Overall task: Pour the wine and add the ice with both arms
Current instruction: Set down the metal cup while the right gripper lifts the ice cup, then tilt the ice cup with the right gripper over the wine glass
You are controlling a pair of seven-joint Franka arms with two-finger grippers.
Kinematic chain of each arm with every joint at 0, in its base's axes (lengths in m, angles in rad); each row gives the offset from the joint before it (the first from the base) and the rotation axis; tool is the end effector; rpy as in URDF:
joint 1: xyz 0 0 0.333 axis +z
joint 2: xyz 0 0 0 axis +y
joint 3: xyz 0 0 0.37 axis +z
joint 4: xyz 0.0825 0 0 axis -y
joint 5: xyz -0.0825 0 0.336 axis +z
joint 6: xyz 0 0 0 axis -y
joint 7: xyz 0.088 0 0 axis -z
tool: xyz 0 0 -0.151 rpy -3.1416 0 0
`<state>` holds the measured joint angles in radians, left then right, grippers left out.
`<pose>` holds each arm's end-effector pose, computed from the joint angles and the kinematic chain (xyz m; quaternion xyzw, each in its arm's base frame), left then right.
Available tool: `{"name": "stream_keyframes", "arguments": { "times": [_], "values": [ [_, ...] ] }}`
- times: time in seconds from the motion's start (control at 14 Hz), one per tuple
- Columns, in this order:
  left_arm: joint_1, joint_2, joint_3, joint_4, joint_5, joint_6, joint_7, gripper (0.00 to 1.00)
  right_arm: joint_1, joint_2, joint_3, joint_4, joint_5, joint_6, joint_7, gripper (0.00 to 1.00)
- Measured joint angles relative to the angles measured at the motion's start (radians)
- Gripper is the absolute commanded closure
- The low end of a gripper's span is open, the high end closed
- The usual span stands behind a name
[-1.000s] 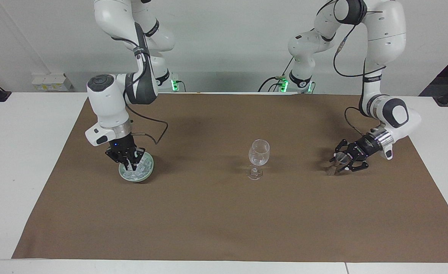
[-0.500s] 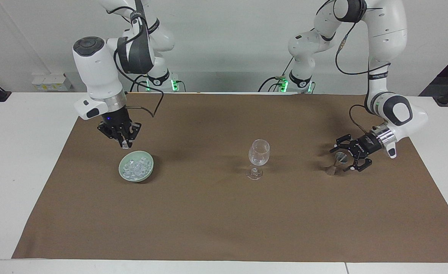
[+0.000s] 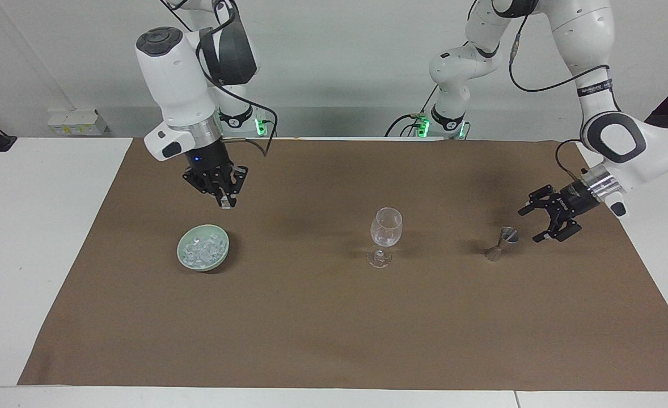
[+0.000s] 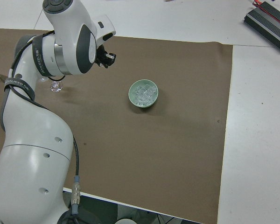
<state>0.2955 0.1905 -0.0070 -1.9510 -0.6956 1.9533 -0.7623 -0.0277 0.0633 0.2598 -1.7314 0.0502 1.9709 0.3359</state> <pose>0.5468 0.0908 0.4249 0.7311 0.6046 -0.1572 0.2742 0.5489 0.1309 0.5710 -0.9937 0.0603 -0.0764 0.0556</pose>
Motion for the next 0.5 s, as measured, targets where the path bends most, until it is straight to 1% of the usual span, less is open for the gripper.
{"name": "stream_keyframes", "arguments": {
  "times": [0.21, 0.5],
  "values": [
    [-0.007, -0.023, -0.01, 0.038, 0.102, 0.0, 0.082, 0.0, 0.091, 0.032, 0.011, 0.053, 0.001, -0.023, 0.113, 1.0],
    [-0.017, -0.063, -0.016, 0.052, 0.277, 0.005, 0.277, 0.0, 0.19, 0.097, 0.011, 0.175, 0.001, -0.031, 0.321, 1.0]
  ]
}}
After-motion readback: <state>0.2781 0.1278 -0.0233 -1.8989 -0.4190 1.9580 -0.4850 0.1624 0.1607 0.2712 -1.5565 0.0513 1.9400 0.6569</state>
